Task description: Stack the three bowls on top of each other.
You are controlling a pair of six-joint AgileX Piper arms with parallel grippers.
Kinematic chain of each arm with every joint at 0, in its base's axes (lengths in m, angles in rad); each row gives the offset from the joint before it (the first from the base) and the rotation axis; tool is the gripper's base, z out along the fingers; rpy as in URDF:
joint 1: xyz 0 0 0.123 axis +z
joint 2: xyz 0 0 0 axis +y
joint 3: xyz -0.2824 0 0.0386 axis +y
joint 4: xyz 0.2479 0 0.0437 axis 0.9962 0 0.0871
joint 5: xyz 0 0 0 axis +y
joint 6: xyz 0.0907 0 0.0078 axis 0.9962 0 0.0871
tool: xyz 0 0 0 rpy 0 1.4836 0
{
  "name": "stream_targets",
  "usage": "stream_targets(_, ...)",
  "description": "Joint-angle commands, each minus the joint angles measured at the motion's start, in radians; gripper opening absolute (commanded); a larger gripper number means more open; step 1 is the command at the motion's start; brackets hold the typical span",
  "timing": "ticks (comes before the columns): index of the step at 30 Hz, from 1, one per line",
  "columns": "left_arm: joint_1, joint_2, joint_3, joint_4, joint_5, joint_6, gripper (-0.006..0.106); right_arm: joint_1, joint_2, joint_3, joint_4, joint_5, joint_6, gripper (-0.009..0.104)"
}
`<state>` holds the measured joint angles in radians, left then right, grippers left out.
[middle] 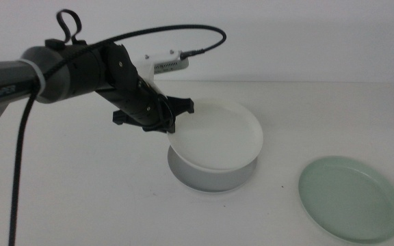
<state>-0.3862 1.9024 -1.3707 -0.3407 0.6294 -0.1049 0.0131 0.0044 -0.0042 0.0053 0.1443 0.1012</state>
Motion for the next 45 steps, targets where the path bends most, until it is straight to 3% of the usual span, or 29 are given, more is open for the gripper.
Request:
stream_targets(1, -0.002, 0.007, 0.001, -0.004, -0.004, -0.005, -0.002, -0.005, -0.004, 0.004, -0.005, -0.010, -0.005, 0.093)
stream_targets(13, -0.002, 0.078, 0.001, -0.008, 0.044, 0.046, -0.001, -0.005, -0.004, 0.004, -0.005, -0.010, -0.005, 0.093)
stream_targets(17, 0.000, 0.075, 0.001, -0.014, 0.052, 0.065, 0.006, -0.005, -0.004, 0.004, -0.005, -0.010, -0.005, 0.093)
stream_targets(20, 0.004, 0.064, 0.001, -0.012, 0.045, 0.087, 0.021, -0.005, -0.004, 0.004, -0.005, -0.010, -0.005, 0.093)
stream_targets(23, 0.017, 0.043, -0.001, -0.026, 0.047, 0.161, 0.046, -0.005, -0.004, 0.004, -0.005, -0.010, -0.005, 0.093)
stream_targets(26, 0.048, -0.005, -0.001, -0.066, 0.075, 0.257, 0.078, -0.005, -0.004, 0.004, -0.005, -0.010, -0.005, 0.093)
stream_targets(27, 0.061, -0.029, -0.001, -0.084, 0.088, 0.287, 0.094, -0.005, -0.004, 0.004, -0.005, -0.010, -0.005, 0.093)
stream_targets(33, 0.125, -0.247, -0.001, -0.301, 0.230, 0.631, 0.094, -0.005, -0.004, 0.004, -0.005, -0.010, -0.005, 0.093)
stream_targets(38, 0.137, -0.518, 0.025, -0.284, 0.334, 0.709, 0.094, -0.005, -0.004, 0.004, -0.005, -0.010, -0.005, 0.093)
stream_targets(45, 0.137, -0.847, 0.103, -0.268, 0.400, 0.653, 0.094, -0.005, -0.004, 0.004, -0.005, -0.010, -0.005, 0.093)
